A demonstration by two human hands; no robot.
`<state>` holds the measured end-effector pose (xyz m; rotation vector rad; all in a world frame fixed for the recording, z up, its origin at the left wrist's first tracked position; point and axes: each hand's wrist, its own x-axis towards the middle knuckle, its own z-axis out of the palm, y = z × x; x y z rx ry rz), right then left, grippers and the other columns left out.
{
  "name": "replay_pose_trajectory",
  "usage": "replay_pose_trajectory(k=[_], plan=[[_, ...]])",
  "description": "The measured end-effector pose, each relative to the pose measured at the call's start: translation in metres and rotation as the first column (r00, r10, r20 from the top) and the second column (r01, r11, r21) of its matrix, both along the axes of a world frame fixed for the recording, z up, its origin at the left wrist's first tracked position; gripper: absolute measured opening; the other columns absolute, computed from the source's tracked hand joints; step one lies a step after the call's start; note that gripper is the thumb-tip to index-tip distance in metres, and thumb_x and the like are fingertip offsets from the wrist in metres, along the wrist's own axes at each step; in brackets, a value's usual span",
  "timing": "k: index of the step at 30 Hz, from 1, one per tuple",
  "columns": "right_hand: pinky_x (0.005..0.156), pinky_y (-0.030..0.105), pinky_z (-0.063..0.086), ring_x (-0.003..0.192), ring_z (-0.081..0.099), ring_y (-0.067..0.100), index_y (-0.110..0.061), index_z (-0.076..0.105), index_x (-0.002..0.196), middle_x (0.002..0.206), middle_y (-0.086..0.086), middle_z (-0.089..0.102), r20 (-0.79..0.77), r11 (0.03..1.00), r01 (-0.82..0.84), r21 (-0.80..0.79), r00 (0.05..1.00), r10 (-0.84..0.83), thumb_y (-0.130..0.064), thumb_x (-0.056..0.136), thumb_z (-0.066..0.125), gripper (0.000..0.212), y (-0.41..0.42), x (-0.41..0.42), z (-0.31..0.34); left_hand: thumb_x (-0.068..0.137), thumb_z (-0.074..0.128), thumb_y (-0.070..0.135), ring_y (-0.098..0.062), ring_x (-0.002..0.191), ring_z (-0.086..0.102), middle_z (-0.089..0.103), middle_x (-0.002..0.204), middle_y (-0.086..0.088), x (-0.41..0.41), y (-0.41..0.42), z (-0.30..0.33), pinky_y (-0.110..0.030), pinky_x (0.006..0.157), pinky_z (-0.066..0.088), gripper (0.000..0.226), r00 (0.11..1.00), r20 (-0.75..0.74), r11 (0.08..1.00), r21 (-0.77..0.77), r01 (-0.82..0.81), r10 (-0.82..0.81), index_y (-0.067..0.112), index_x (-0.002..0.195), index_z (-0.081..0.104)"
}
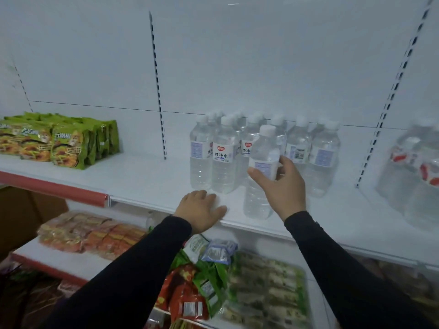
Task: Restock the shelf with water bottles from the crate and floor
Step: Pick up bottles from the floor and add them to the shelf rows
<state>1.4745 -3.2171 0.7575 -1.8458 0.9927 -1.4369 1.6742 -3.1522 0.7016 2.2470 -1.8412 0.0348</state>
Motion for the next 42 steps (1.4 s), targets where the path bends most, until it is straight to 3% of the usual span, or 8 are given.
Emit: replay_pose_trajectory(k=[5, 9, 12, 22, 30, 42], plan=[[0.086, 0.029, 0.050, 0.100, 0.058, 0.011, -0.031, 0.052, 0.122, 0.117, -0.006, 0.060, -0.084, 0.999, 0.030, -0.034, 0.996, -0.033, -0.059, 0.072, 0.077, 0.063, -0.012, 0.008, -0.008, 0.077, 0.009, 0.075, -0.023, 0.117, 0.046, 0.053, 0.117, -0.001, 0.004, 0.000, -0.016, -0.036, 0.099, 0.035, 0.079, 0.999, 0.035, 0.996, -0.092, 0.015, -0.012, 0.022, 0.115, 0.052], [0.093, 0.036, 0.053, 0.106, 0.060, 0.012, -0.033, 0.046, 0.137, 0.127, -0.006, 0.058, -0.188, 0.996, -0.072, 0.043, 0.979, 0.079, -0.059, 0.076, 0.073, 0.072, -0.013, -0.013, -0.022, 0.077, 0.007, 0.076, -0.023, 0.125, 0.043, 0.052, 0.129, -0.003, 0.005, 0.000, -0.018, -0.035, 0.104, 0.032, 0.083, 0.999, 0.048, 0.993, -0.116, 0.023, -0.017, 0.022, 0.122, 0.052], [0.087, 0.028, 0.052, 0.105, 0.062, 0.014, -0.030, 0.039, 0.146, 0.130, -0.004, 0.056, -0.252, 0.981, -0.132, 0.144, 0.954, 0.165, -0.046, 0.082, 0.075, 0.075, -0.007, -0.027, -0.034, 0.075, 0.005, 0.077, -0.022, 0.134, 0.037, 0.046, 0.143, -0.003, 0.004, -0.001, -0.019, -0.036, 0.110, 0.028, 0.088, 0.998, 0.056, 0.994, -0.110, 0.024, -0.018, 0.025, 0.130, 0.049], [0.089, 0.028, 0.045, 0.108, 0.058, 0.019, -0.020, 0.038, 0.145, 0.132, 0.004, 0.056, -0.236, 0.993, -0.042, 0.112, 0.969, 0.067, -0.040, 0.086, 0.073, 0.071, -0.038, 0.012, -0.042, 0.076, 0.004, 0.076, -0.023, 0.130, 0.041, 0.050, 0.137, -0.003, 0.006, -0.003, -0.022, -0.036, 0.108, 0.030, 0.089, 0.996, 0.089, 0.990, -0.138, 0.023, -0.011, 0.021, 0.127, 0.052], [0.101, 0.044, 0.047, 0.118, 0.055, 0.026, -0.017, 0.036, 0.145, 0.135, 0.010, 0.053, -0.233, 0.996, -0.014, 0.088, 0.972, 0.034, -0.040, 0.087, 0.072, 0.072, -0.059, 0.039, -0.048, 0.072, 0.003, 0.078, -0.019, 0.134, 0.035, 0.045, 0.144, 0.000, 0.002, -0.001, -0.018, -0.033, 0.111, 0.024, 0.093, 0.998, 0.059, 0.991, -0.130, -0.002, 0.010, 0.025, 0.133, 0.049], [0.107, 0.044, 0.043, 0.127, 0.050, 0.030, -0.013, 0.033, 0.149, 0.142, 0.016, 0.046, -0.280, 0.989, 0.025, 0.146, 0.960, 0.018, -0.043, 0.091, 0.065, 0.073, -0.063, 0.046, -0.048, 0.077, 0.009, 0.078, -0.018, 0.133, 0.035, 0.046, 0.142, -0.001, -0.001, 0.002, -0.011, -0.033, 0.109, 0.024, 0.088, 0.999, 0.039, 0.996, -0.089, -0.005, 0.009, 0.024, 0.133, 0.049]])
